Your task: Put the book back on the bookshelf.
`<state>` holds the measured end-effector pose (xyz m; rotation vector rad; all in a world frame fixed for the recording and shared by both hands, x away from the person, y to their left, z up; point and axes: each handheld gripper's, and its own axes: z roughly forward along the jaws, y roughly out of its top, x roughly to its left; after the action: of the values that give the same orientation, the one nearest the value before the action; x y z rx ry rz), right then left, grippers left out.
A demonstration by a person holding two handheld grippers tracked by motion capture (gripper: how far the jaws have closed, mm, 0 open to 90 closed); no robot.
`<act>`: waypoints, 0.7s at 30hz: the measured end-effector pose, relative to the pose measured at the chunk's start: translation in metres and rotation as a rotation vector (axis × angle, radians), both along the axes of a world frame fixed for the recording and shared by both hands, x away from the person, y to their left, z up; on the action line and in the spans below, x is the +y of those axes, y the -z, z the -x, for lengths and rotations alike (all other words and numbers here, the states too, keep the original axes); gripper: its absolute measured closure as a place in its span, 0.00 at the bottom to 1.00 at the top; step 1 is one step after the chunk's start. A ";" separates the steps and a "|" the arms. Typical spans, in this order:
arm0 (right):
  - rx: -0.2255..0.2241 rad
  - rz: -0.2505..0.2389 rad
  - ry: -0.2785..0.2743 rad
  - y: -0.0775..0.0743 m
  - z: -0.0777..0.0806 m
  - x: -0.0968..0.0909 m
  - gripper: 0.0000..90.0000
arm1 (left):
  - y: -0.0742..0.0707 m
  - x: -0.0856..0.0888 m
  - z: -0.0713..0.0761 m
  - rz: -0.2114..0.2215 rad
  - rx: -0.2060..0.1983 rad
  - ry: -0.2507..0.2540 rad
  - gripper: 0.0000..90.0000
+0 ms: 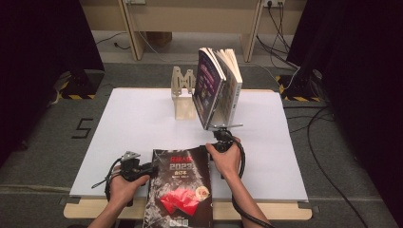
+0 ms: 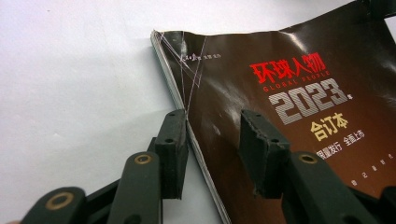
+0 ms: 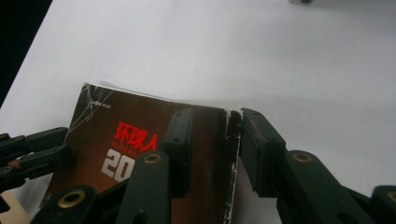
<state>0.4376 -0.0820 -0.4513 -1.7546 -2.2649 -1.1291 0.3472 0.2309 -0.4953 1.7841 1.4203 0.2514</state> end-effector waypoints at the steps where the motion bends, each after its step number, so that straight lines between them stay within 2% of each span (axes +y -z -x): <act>1: 0.000 -0.004 0.001 0.000 0.001 0.001 0.75 | 0.000 0.000 0.000 0.000 0.000 0.000 0.68; 6: 0.007 -0.032 -0.013 -0.004 0.003 0.001 0.77 | 0.000 -0.001 0.001 -0.015 -0.004 0.001 0.68; 11: 0.003 -0.039 -0.035 -0.011 0.008 0.003 0.75 | 0.000 -0.001 0.001 -0.018 -0.008 0.002 0.68; 13: 0.009 -0.038 -0.036 -0.008 0.009 0.002 0.71 | 0.000 -0.001 0.001 -0.020 -0.008 0.001 0.68; 16: 0.019 -0.047 -0.021 -0.002 0.009 -0.001 0.70 | 0.000 -0.001 0.001 -0.025 -0.010 0.003 0.68; 21: 0.034 -0.043 -0.026 0.004 0.011 -0.003 0.69 | 0.000 -0.001 0.001 -0.026 -0.010 0.004 0.69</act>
<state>0.4267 -0.0845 -0.4553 -1.7112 -2.2202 -1.1254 0.3459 0.2296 -0.4953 1.8041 1.4122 0.2782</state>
